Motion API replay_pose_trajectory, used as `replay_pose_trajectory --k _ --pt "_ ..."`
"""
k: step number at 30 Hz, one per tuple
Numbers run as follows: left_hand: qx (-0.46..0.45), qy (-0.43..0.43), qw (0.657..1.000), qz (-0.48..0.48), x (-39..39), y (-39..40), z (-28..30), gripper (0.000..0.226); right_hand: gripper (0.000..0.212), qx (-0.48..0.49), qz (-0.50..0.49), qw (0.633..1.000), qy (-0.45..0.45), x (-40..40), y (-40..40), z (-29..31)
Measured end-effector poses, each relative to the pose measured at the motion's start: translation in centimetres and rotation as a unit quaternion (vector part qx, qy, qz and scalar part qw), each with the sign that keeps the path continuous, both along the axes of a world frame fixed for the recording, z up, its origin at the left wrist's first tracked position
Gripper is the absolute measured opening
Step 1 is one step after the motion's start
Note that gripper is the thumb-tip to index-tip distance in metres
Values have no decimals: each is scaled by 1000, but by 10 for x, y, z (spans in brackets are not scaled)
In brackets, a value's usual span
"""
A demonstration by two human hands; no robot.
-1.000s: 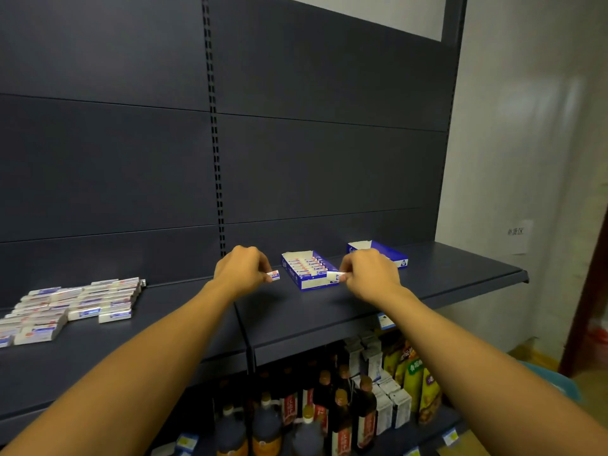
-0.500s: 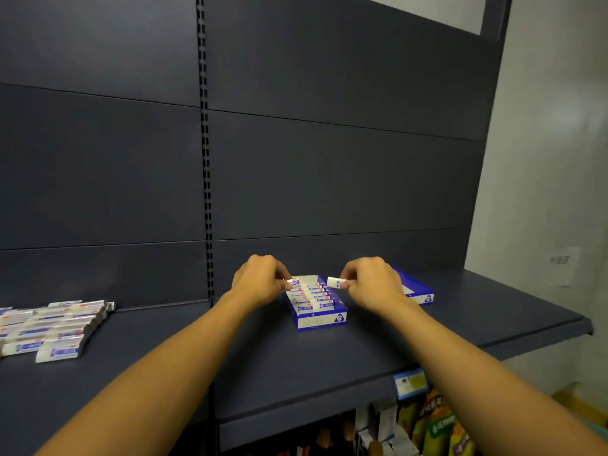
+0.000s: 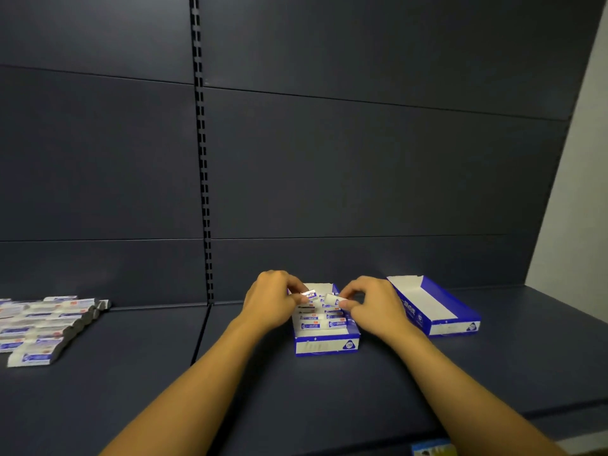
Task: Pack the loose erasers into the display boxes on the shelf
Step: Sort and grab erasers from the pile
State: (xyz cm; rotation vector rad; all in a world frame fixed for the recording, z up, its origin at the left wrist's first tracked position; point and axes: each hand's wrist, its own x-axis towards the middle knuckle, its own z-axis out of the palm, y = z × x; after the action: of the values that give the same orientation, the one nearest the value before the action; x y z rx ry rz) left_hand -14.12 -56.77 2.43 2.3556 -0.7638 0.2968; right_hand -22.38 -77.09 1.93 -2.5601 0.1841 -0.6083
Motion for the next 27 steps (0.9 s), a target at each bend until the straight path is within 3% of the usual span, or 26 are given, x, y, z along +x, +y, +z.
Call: replay_pose_trajectory --k 11,15,27 --pt "9 -41 999 -2 10 3 -11 14 11 82 98 989 -79 29 -17 -22" --pt "58 -40 997 -22 6 -2 -17 17 11 58 131 985 -92 32 -20 -25" --pt "77 18 997 12 0 -10 -22 19 12 13 120 992 -46 31 -24 -28"
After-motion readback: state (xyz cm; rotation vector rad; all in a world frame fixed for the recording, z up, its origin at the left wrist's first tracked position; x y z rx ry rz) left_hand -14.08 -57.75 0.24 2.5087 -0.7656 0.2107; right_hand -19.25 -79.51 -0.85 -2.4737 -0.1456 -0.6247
